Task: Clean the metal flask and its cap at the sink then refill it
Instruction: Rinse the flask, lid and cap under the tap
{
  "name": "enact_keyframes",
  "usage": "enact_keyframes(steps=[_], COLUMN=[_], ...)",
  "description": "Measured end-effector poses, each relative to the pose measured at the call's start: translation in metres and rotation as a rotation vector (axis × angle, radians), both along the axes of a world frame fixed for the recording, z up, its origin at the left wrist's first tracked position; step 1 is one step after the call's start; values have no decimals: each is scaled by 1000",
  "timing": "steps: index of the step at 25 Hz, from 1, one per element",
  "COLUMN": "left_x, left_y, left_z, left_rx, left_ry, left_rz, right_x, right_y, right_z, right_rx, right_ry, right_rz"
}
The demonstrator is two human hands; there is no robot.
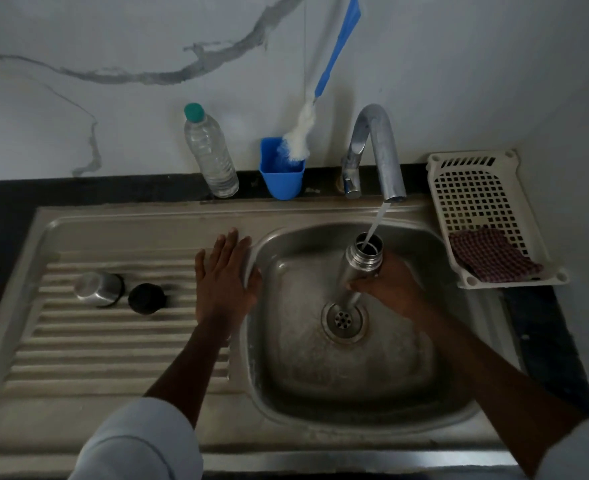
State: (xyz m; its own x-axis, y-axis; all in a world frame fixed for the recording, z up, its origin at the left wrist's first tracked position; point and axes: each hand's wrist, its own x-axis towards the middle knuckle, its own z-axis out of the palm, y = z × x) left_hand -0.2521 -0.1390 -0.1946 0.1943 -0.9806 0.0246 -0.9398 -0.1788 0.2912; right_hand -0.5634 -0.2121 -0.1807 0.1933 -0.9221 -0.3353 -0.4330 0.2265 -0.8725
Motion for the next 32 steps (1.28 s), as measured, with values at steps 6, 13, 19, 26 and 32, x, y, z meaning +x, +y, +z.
enact_keyframes(steps=[6, 13, 19, 26, 32], left_x=[0, -1, -3, 0, 0], left_y=[1, -1, 0, -1, -1], left_z=[1, 3, 4, 0, 2], left_rx=[-11, 2, 6, 8, 11], left_ry=[4, -4, -10, -1, 15], left_rz=[7, 11, 27, 20, 11], right_x=[-2, 4, 11, 46, 57], right_y=[-9, 2, 17, 17, 19], right_z=[9, 8, 1, -15, -16], right_rx=[-32, 226, 761, 879, 853], right_ry=[14, -186, -741, -1325, -1332], right_rz=[1, -259, -797, -1219, -1108])
